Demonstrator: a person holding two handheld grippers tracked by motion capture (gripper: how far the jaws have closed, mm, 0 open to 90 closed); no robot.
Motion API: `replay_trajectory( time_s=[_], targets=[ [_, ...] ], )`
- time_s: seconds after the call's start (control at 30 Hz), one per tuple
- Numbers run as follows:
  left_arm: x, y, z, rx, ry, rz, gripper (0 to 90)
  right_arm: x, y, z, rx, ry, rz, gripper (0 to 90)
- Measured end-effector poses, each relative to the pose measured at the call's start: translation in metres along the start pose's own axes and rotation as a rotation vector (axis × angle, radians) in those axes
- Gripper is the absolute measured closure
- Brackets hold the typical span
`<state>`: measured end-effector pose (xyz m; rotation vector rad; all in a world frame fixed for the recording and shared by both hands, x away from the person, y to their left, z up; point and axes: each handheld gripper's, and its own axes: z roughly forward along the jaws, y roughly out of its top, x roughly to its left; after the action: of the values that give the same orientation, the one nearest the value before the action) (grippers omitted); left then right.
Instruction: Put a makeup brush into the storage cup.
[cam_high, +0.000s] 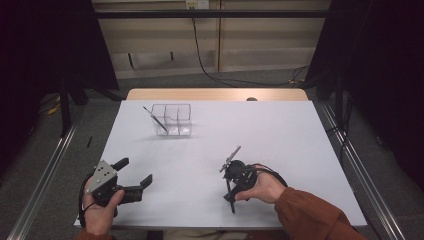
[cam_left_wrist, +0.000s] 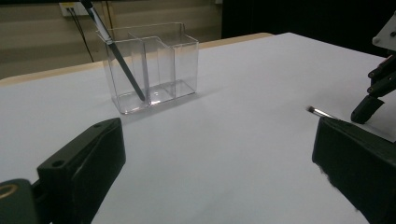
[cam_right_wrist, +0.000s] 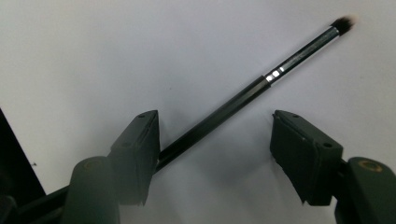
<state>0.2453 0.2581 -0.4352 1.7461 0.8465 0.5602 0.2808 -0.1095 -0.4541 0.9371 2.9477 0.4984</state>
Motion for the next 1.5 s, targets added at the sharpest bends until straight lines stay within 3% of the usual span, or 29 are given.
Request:
replay_trajectory(
  time_s=[0.1, 0.37, 0.6, 1.23, 1.5],
  targets=[
    [0.000, 0.000, 0.000, 0.000, 0.001, -0.001, 2.9, 0.005, 0.000, 0.001, 0.011, -0.030, -0.017, 33.2],
    [0.000, 0.000, 0.000, 0.000, 0.000, -0.004, 2.9, 0.002, 0.003, 0.000, 0.041, -0.028, -0.036, 40.4],
    [0.000, 0.000, 0.000, 0.001, -0.002, 0.001, 3.0, -0.003, 0.004, -0.002, 0.036, -0.030, -0.044, 51.8],
    [0.000, -0.001, 0.000, 0.002, -0.005, 0.001, 3.2, -0.016, 0.007, -0.004, 0.062, -0.034, 0.025, 83.8],
    [0.000, -0.001, 0.000, 0.001, -0.003, -0.003, 3.2, -0.017, 0.009, -0.004, 0.073, -0.027, 0.040, 84.7]
  ],
)
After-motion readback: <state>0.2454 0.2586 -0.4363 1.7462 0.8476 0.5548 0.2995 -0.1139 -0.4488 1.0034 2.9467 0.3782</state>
